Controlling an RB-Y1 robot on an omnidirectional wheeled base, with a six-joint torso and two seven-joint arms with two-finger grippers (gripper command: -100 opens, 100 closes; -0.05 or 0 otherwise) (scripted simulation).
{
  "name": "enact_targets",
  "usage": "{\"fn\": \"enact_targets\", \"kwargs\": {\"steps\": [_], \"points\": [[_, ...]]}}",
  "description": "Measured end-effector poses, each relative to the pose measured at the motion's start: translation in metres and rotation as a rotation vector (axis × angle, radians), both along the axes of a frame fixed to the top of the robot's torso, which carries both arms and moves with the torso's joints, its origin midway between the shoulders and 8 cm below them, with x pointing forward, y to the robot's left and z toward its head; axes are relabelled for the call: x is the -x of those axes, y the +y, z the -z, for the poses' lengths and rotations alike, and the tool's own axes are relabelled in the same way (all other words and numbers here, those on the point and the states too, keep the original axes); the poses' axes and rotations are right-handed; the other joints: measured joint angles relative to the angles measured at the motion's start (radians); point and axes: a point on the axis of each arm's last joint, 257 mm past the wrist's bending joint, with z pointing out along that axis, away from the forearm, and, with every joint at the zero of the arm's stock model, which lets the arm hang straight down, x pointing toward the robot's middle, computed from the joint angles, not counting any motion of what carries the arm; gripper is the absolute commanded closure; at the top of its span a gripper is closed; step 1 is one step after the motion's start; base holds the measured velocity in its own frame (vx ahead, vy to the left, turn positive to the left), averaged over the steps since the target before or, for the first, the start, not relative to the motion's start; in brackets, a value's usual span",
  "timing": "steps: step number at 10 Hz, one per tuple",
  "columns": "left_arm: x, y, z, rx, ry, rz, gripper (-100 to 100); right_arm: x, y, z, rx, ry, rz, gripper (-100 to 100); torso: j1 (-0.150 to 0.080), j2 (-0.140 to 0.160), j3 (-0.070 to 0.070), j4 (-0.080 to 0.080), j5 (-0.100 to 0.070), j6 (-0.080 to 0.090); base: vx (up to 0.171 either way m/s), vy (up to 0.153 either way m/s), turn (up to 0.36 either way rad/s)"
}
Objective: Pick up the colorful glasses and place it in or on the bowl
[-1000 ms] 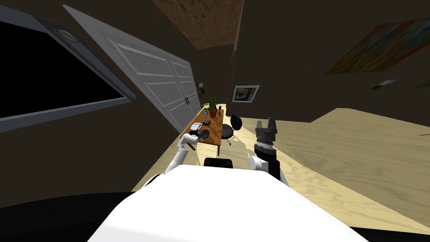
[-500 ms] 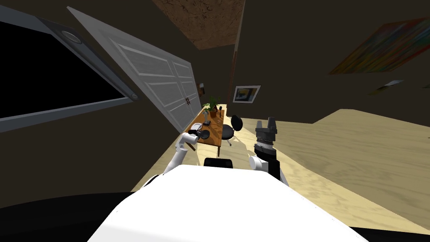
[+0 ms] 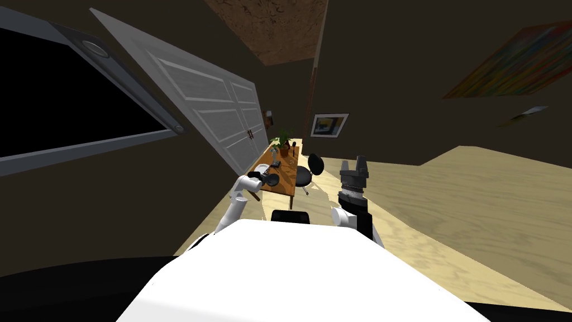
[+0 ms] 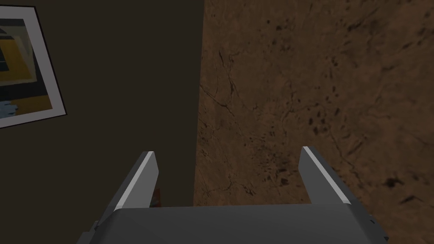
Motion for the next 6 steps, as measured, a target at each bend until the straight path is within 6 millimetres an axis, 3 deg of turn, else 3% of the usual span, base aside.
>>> {"fn": "enact_targets", "kwargs": {"steps": [1, 6], "points": [[0.0008, 0.0002, -0.0003, 0.000, 0.002, 0.000, 0, 0.0000, 0.0000, 0.0000, 0.000, 0.000, 0.000, 0, 0.000, 0.001, 0.000, 0.000, 0.000, 0.000, 0.000, 0.000, 0.000], [0.0007, 0.0002, -0.0003, 0.000, 0.002, 0.000, 0, 0.0000, 0.0000, 0.0000, 0.000, 0.000, 0.000, 0, 0.000, 0.002, 0.001, 0.000, 0.000, 0.000, 0.000, 0.000, 0.000]]}}
